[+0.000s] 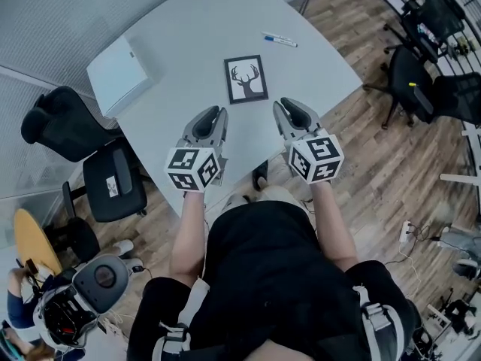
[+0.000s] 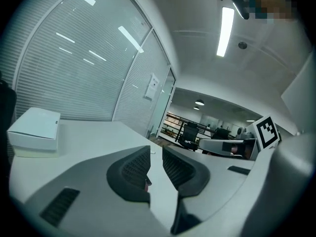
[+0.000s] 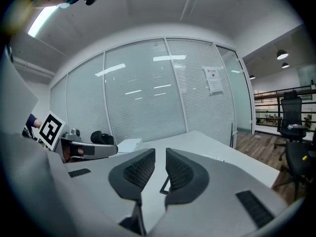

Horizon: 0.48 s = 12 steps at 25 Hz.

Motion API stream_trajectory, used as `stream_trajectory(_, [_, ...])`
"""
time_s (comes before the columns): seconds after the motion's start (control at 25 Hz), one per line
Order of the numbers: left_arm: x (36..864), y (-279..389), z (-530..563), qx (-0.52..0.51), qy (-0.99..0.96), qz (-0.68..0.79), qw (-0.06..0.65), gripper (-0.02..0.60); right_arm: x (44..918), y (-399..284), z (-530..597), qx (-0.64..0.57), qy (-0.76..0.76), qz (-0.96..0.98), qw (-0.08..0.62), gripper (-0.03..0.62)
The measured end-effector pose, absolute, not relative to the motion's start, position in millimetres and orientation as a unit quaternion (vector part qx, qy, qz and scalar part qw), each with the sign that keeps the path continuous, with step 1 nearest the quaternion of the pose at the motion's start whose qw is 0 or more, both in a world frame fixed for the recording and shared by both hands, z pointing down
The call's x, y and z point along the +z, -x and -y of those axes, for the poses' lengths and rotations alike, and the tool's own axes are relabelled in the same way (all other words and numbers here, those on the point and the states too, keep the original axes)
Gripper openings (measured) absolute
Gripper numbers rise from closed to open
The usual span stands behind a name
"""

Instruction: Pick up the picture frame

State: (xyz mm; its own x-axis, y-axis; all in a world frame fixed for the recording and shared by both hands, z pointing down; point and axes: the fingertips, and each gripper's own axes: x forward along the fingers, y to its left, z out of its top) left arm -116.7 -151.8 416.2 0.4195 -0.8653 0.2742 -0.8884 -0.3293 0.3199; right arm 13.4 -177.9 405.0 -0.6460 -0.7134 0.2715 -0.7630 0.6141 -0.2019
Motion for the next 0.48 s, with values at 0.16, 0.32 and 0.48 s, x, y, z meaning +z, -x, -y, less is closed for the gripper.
stream_trajectory(0.16, [423.7,107.4,186.1,0.035,-0.808,0.544,0.223,0.081,415.0,-21.2,218.1,0.162,-0.402,0.897,0.088,0.098])
stream_trajectory(0.32, [442.3,106.8,215.8,0.044,-0.797,0.555,0.235,0.103,437.6,-22.1,254.1,0.177,-0.389,0.899,0.101,0.124])
stream_trajectory(0.48, [467.0,110.1,240.9,0.049,-0.785,0.562,0.258,0.117,461.9,-20.8,283.2,0.190,-0.384,0.896,0.120,0.136])
